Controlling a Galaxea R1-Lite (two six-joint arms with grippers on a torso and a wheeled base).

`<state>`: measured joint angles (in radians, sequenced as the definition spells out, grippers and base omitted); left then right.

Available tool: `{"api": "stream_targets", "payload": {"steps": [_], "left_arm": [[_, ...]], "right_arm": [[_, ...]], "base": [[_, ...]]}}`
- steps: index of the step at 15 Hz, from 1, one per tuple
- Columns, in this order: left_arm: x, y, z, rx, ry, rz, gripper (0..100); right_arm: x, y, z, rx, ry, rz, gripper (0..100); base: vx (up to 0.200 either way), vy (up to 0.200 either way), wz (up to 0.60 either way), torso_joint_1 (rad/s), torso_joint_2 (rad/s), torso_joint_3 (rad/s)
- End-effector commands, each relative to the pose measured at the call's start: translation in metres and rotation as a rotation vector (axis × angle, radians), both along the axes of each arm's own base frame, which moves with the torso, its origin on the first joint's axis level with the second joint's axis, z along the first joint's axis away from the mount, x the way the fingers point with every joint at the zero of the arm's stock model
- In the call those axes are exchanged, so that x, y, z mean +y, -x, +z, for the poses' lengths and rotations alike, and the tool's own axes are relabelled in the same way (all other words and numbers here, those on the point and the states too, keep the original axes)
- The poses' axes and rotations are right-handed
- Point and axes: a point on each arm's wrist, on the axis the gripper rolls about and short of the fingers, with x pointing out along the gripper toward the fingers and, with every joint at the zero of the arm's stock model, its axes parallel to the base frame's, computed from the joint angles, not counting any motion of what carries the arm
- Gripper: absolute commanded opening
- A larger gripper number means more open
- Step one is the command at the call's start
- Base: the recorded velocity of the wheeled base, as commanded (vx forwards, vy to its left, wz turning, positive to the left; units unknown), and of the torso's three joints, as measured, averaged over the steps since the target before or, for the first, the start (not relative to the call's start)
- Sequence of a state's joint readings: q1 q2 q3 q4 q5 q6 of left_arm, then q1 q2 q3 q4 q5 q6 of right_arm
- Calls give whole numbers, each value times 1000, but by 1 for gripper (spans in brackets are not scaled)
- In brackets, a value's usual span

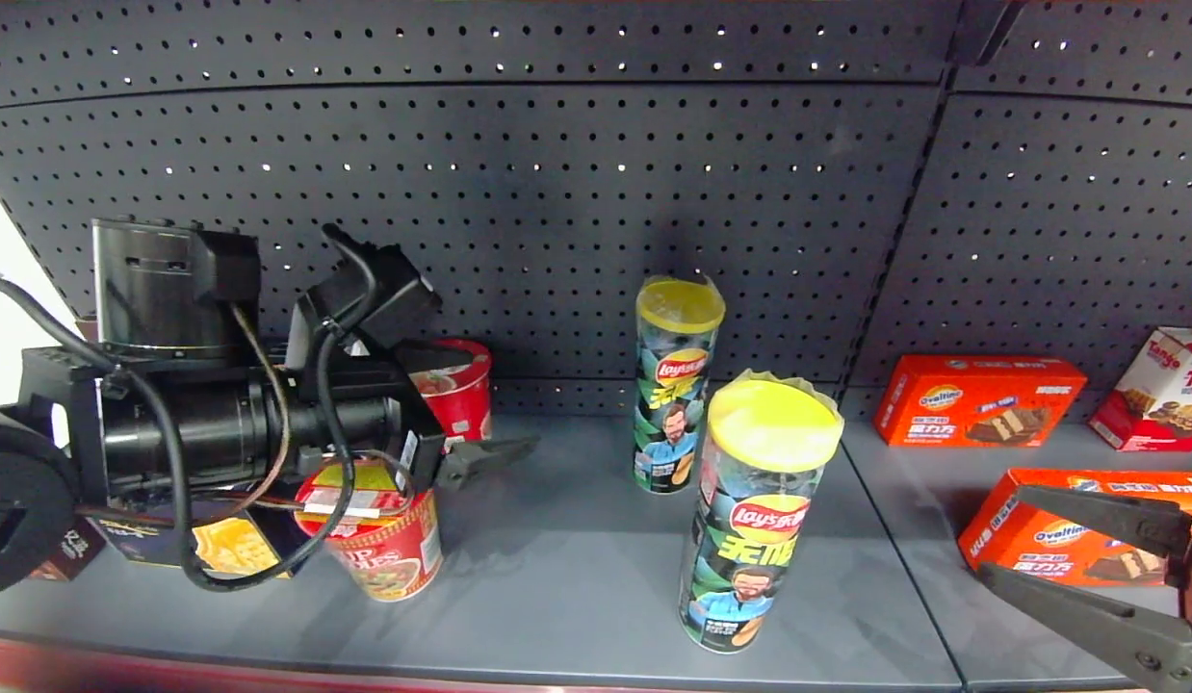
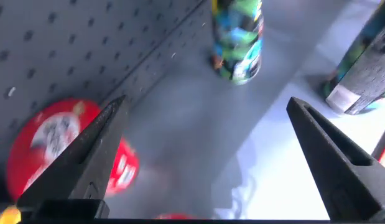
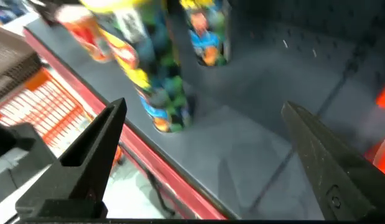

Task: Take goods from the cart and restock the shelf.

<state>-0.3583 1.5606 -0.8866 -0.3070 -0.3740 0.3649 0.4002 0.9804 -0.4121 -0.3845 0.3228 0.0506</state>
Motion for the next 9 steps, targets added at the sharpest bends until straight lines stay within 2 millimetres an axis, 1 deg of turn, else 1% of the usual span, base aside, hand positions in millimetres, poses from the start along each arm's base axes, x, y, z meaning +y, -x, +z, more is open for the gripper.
{"api": "stream_targets", "payload": {"steps": [1,2,3,4,5,6,7,9], "left_arm": [[9,17,5,-40,13,35,100],[12,19,5,-47,14,43,100],[19,25,4,-53,16,58,100],[25,32,4,-58,19,69,100],[28,35,7,-65,22,77,100],[34,37,11,-79,24,101,100],[39,36,11,-78,22,127,100],[47,34,10,-86,12,183,100]], "right_arm": [[3,-14,-10,60,43,-74,100],[5,-19,-13,76,59,-95,100],[7,-23,-16,80,93,-95,100],[8,-26,-16,61,130,-92,100],[8,-26,-15,51,137,-91,100],[9,-27,-13,45,143,-100,100],[9,-28,-13,44,144,-105,100],[12,-31,-20,71,177,-140,100]], "base": [[0,0,0,0,0,0],[0,0,0,0,0,0],[0,0,0,0,0,0],[0,0,0,0,0,0],[0,0,0,0,0,0],[0,0,0,0,0,0],[0,0,0,0,0,0],[0,0,0,0,0,0]]}}
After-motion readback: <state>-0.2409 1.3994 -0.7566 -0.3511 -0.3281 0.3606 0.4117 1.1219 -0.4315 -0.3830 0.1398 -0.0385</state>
